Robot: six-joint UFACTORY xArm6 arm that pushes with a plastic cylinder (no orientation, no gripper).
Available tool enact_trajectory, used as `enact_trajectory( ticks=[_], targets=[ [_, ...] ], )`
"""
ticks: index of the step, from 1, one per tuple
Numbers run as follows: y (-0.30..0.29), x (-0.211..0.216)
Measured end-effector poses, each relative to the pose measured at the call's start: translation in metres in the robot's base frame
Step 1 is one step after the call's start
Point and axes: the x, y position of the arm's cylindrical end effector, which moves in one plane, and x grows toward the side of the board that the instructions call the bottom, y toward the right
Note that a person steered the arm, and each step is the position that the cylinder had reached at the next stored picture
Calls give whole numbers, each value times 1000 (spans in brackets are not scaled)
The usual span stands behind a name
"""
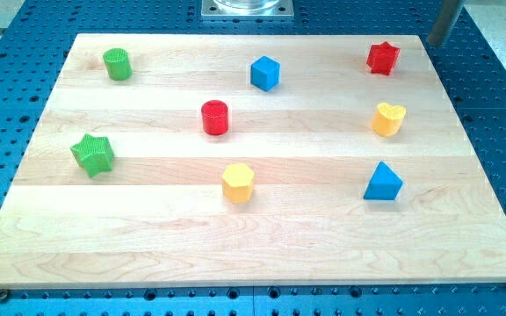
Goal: Push the yellow heart to the bottom of the red star
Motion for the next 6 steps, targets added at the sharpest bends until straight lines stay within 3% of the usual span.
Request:
enact_trajectory(
  ticks=[1, 3, 4, 5, 6],
  targets=[
    [0, 25],
    [-45, 198],
    [-78, 258],
    [-132, 225],
    [-144, 168]
  ],
)
